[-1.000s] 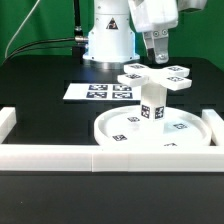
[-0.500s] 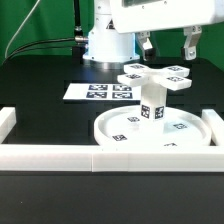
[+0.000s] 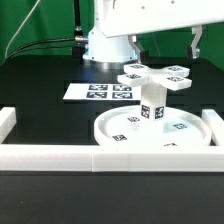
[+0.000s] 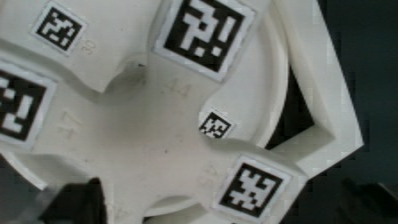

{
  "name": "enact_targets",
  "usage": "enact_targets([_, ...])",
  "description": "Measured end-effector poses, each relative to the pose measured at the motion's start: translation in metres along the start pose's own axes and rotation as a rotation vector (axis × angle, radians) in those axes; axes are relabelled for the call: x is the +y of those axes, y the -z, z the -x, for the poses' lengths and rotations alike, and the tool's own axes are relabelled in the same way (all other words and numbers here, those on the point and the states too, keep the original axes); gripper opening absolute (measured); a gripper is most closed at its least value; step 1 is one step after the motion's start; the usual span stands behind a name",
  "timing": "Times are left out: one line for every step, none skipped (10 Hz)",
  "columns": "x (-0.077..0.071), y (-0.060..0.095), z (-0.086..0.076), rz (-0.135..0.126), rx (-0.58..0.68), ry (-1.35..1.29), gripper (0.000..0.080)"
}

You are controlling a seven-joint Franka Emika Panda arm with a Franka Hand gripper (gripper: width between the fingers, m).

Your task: Assemble round table

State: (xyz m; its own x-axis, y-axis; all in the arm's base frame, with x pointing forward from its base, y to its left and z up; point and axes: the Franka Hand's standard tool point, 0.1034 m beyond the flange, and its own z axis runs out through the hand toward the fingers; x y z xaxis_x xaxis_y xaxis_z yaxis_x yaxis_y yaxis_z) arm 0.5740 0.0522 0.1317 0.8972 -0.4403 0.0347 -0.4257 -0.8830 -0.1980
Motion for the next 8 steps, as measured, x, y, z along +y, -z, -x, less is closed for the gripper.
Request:
enact_targets([0.0018, -0.0019, -0.0024, 0.032, 0.007, 0.236, 0.0649])
enact_targets([0.0011, -0.0032, -0.0040, 0.043, 0.005, 0.340, 0.0649])
enact_targets([-0.0010, -0.0036, -0.0045, 0.060, 0.005, 0.430, 0.0649])
enact_targets([-0.0032, -0.0047, -0.0044, 0.089, 0.003, 0.571, 0.0649])
enact_targets([-0.0057, -0.0066, -0.0034, 0.108, -0.003, 0.681, 0.0649])
enact_targets([-0.0058, -0.0065, -0.0034, 0.109, -0.004, 0.712, 0.0649])
enact_targets([-0.0047, -0.0066, -0.0039, 0.110, -0.007, 0.773, 0.0649])
enact_targets([-0.0039, -0.0067, -0.0041, 0.111, -0.010, 0.823, 0.0649])
